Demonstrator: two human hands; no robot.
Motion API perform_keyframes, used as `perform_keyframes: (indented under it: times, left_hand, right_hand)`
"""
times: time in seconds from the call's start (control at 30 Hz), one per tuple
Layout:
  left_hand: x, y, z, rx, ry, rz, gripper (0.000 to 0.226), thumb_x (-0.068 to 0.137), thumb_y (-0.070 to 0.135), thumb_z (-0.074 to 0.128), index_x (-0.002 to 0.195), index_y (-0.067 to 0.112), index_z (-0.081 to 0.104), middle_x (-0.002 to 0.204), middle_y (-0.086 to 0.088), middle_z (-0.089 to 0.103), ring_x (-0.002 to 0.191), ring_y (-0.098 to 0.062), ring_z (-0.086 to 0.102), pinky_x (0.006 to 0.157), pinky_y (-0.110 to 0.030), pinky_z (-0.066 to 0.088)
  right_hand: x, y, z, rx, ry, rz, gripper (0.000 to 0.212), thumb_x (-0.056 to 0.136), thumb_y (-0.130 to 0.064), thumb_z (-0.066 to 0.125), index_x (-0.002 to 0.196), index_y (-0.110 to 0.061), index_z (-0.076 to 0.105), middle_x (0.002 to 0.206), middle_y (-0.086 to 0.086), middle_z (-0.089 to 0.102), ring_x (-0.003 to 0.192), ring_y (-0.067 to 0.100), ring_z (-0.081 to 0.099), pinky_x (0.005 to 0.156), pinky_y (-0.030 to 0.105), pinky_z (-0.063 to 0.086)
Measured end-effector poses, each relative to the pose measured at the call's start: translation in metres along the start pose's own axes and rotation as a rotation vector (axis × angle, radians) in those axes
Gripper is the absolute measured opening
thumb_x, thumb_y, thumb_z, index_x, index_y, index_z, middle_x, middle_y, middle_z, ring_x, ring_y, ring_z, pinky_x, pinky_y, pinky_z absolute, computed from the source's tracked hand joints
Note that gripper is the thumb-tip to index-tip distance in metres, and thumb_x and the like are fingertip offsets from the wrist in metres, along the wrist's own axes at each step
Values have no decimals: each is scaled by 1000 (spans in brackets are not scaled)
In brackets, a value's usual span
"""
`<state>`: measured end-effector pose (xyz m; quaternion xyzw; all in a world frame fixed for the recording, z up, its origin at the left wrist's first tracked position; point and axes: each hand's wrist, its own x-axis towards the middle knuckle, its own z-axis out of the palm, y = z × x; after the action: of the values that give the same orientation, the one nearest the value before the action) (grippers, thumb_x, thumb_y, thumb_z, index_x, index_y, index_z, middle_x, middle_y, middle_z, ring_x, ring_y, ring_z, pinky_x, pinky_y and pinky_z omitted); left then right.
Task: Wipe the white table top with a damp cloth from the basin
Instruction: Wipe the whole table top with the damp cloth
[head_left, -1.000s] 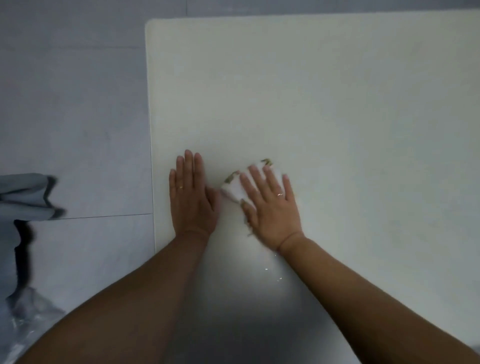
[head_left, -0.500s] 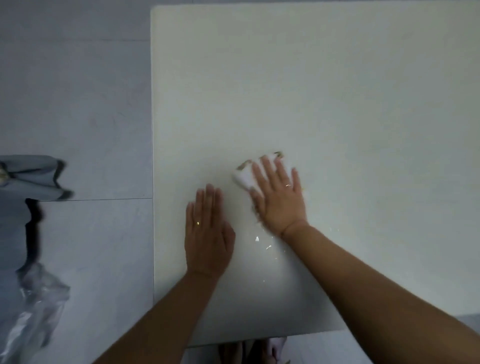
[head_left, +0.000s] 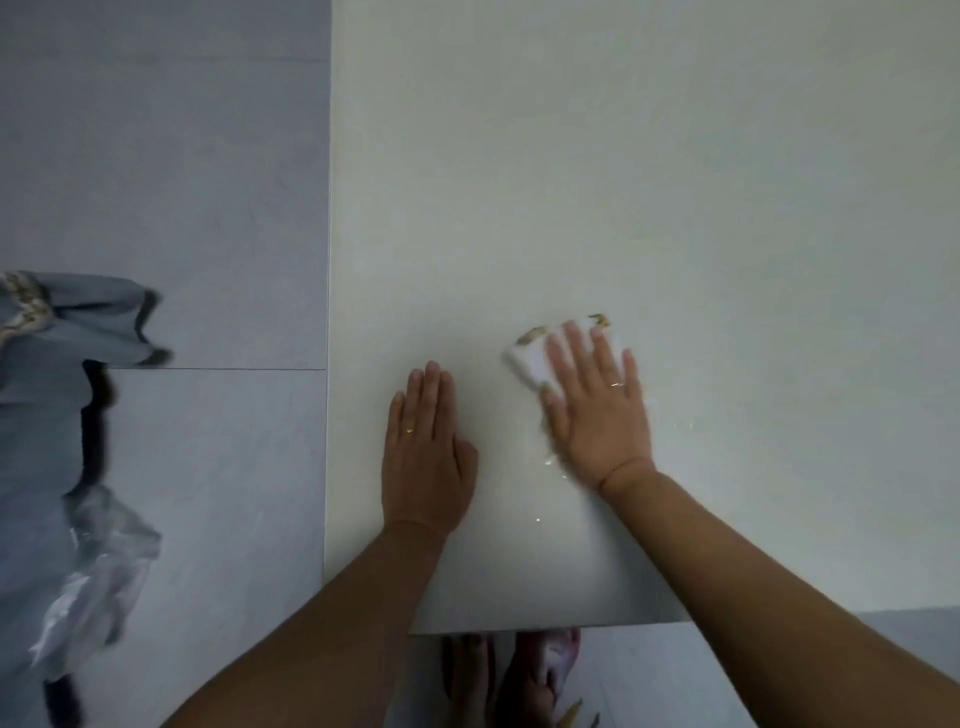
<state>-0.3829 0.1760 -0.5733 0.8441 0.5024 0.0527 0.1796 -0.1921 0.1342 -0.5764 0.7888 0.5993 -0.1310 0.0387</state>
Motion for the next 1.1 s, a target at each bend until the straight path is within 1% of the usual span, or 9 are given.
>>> perform_keyframes:
  times: [0.13,0.27,0.37,0.47,0.57,0.7,0.8,1.0,1.1]
  left_hand:
    - [0,0,3,10,-6,0,63,86,20,29,144,-5,33,153,-20,30,143,-35,26,117,-49,22]
    - [-1,-1,4,26,-9,-1,63,87,21,28,145,-4,31,153,-20,28,144,-34,24,118,-47,19]
    - [-2,-2,3,8,-1,20,63,87,21,27,145,-4,31,154,-20,27,144,-34,22,118,-47,17]
    - [-3,-2,4,2,18,26,63,86,19,28,145,-5,31,154,-20,27,144,-34,22,118,-48,17]
    - [-3,0,5,24,27,10,64,85,18,28,144,-5,32,153,-21,28,144,-34,23,118,-47,17]
    - [-3,2,8,85,7,-4,64,87,21,24,146,-3,28,154,-20,26,145,-33,21,119,-44,13]
    - [-6,0,9,125,11,-27,62,91,26,22,148,0,27,156,-19,24,146,-32,19,120,-44,8]
    - [-76,0,23,134,33,-13,60,97,31,27,150,3,25,157,-16,21,146,-30,16,120,-45,10]
    - [-86,2,26,139,6,-37,62,96,34,26,150,5,22,158,-13,17,147,-27,15,119,-44,10]
  right_hand:
    - [-12,-23,8,87,32,267,60,95,-44,8,152,-25,4,160,1,-4,147,26,-7,117,48,-7]
    - [-67,-75,19,78,19,-27,56,97,-40,25,149,-21,24,158,6,17,145,34,14,116,54,9]
    - [-68,-37,15,-8,18,-155,55,96,-38,25,149,-22,27,156,4,22,144,31,20,117,51,17]
    - [-56,6,12,30,16,100,60,95,-40,11,151,-23,15,160,1,7,147,25,4,118,46,2]
    - [-66,-18,18,102,35,270,60,94,-42,7,152,-24,4,160,2,-5,147,26,-8,118,47,-7]
    - [-123,-81,35,92,16,21,59,95,-38,30,150,-19,21,158,6,14,145,35,11,114,54,11]
    - [-133,-62,36,5,10,-126,58,96,-39,29,150,-20,24,158,4,16,145,32,16,114,53,16]
    - [-132,-21,32,145,35,359,59,95,-43,5,151,-25,1,159,-1,-6,146,21,-11,118,45,-7]
    - [-156,-62,36,147,37,290,57,96,-40,18,150,-21,17,158,7,11,145,33,8,116,52,6]
